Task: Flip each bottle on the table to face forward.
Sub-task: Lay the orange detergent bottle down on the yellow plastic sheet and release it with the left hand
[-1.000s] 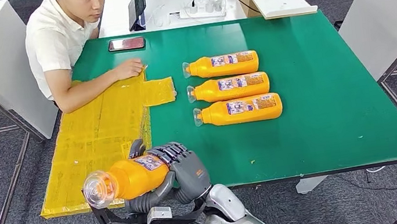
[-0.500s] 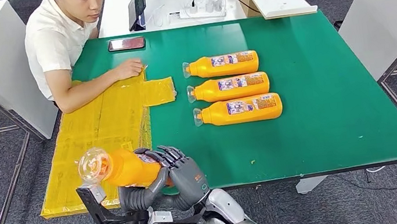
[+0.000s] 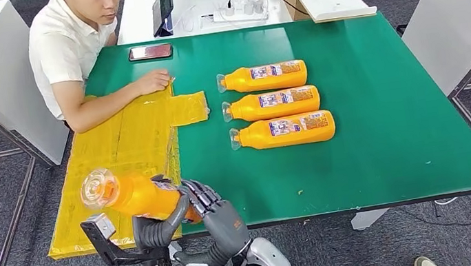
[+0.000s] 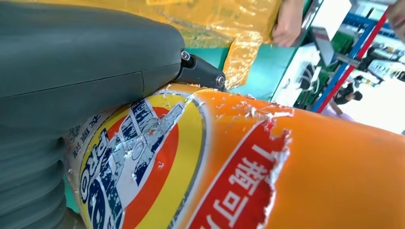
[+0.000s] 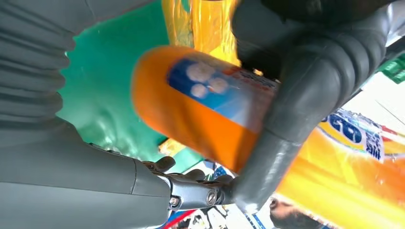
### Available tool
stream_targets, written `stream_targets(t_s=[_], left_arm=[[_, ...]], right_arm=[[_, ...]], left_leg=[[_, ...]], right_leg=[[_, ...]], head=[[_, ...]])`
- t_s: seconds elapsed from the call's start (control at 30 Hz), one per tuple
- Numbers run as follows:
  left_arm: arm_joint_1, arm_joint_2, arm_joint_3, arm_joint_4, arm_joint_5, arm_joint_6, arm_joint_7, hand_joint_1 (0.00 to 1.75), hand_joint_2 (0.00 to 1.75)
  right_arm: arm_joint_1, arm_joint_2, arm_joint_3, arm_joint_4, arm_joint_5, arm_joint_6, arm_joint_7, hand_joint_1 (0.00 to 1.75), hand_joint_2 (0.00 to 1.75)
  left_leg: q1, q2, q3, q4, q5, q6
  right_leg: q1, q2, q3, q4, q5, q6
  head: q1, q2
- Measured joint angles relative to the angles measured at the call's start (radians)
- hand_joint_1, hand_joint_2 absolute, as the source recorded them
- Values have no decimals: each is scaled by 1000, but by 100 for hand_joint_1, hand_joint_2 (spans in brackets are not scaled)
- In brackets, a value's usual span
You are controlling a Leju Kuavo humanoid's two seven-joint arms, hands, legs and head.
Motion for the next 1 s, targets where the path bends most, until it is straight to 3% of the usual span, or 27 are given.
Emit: stream_targets(t_s=[0.17,0.7,0.8,1.0], left_arm=[[-16,17,38,-10,-41,28,-3,175,175],[-27,39,63,-9,-69,34,-2,175,175],[-46,58,62,7,-192,70,15,175,175],[-116,139,90,115,-590,190,94,175,175]], right_arm=[[62,-19,0,-48,-41,-27,-74,0,0],[89,-49,0,-97,-54,-30,-82,0,0],[96,-54,-2,-107,-69,-35,-93,0,0],[131,-76,-20,-197,-85,-42,-97,0,0]], left_leg=[[0,-1,-3,0,1,-1],[0,-1,-3,0,1,-1],[0,-1,-3,0,1,-1],[0,-1,-3,0,2,-2]], right_leg=[[0,0,-3,1,0,0],[0,0,-3,1,0,0],[0,0,-3,1,0,0],[0,0,-3,3,0,0]], head=[[0,0],[2,0],[2,0],[2,0]])
